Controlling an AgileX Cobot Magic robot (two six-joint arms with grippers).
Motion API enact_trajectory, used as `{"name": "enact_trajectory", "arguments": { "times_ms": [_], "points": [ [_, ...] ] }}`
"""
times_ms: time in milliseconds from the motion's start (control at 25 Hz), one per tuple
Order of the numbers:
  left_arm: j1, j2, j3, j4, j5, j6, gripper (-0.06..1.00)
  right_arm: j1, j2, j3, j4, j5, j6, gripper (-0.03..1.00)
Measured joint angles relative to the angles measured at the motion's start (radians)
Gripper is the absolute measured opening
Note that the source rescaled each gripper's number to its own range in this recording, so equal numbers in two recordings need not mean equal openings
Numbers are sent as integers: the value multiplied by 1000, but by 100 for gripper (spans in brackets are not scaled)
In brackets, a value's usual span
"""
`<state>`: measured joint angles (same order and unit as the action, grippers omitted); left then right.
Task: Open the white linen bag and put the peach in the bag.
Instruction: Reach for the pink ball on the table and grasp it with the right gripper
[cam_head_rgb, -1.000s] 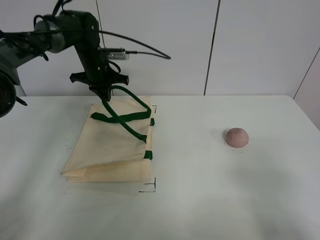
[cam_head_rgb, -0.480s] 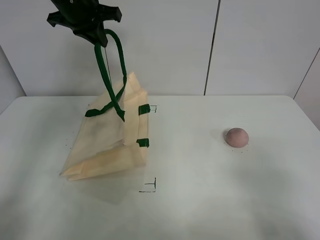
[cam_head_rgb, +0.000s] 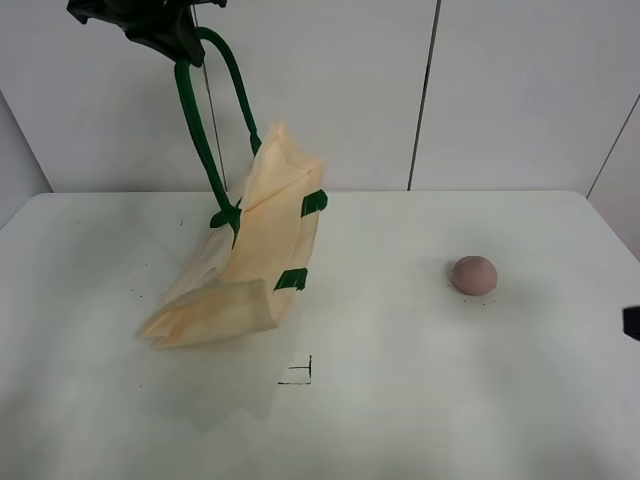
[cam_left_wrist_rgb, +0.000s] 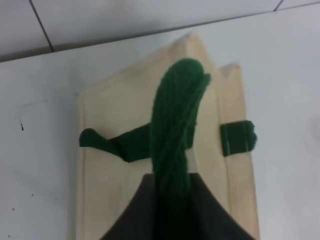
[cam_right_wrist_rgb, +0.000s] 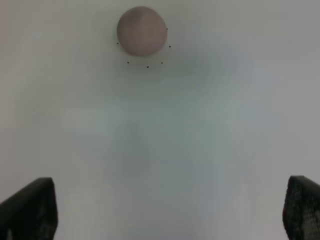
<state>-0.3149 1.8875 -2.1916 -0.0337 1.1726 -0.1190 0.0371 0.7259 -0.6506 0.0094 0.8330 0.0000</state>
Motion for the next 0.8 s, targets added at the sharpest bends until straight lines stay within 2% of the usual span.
{"name": "enact_trajectory", "arguments": {
  "times_ms": [200, 520, 680, 800],
  "points": [
    [0, 0, 0, 0, 0, 0, 0, 0, 492, -227, 22, -50, -49, 100],
    [0, 0, 0, 0, 0, 0, 0, 0, 1070, -688, 52, 43, -82, 100],
    [0, 0, 0, 0, 0, 0, 0, 8, 1228, -781, 53, 58, -98, 100],
    [0, 0, 0, -1, 0, 0, 0, 15, 1296, -791, 54, 22, -107, 100]
  ]
}}
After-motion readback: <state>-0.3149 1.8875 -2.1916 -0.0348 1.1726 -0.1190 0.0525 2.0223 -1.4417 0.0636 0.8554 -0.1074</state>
